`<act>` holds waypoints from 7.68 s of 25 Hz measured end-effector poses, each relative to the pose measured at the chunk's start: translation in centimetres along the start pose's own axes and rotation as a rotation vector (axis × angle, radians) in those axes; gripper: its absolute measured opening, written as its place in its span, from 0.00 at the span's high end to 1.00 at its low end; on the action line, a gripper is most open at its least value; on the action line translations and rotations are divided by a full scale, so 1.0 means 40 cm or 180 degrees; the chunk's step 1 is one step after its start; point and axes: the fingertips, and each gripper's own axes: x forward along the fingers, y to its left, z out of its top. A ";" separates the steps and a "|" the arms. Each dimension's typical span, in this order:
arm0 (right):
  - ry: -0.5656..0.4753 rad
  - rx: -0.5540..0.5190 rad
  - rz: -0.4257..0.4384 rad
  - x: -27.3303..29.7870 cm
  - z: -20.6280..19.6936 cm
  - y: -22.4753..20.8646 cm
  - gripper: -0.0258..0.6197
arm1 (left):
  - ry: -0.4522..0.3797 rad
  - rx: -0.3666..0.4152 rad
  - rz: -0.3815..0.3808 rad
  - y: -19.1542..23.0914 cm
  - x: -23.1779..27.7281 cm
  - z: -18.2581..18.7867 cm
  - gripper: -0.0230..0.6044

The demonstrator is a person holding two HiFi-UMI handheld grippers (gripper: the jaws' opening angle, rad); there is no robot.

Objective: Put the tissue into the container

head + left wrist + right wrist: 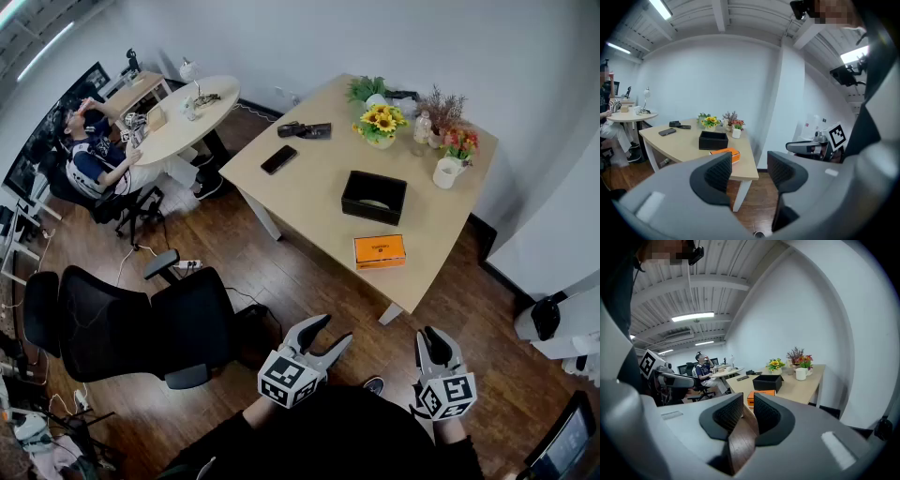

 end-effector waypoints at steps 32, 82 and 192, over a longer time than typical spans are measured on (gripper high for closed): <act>0.1494 -0.0196 -0.0138 0.571 -0.175 -0.312 0.74 | 0.1321 -0.0456 -0.0517 0.368 0.540 -0.190 0.61; 0.0849 0.0202 0.0725 0.572 0.156 -0.234 0.87 | 0.0995 0.0297 -0.0653 0.396 0.528 0.171 0.73; 0.2439 -0.0141 -0.0113 0.967 0.039 -0.466 0.79 | 0.2384 0.1186 -0.0525 0.740 0.897 0.106 0.75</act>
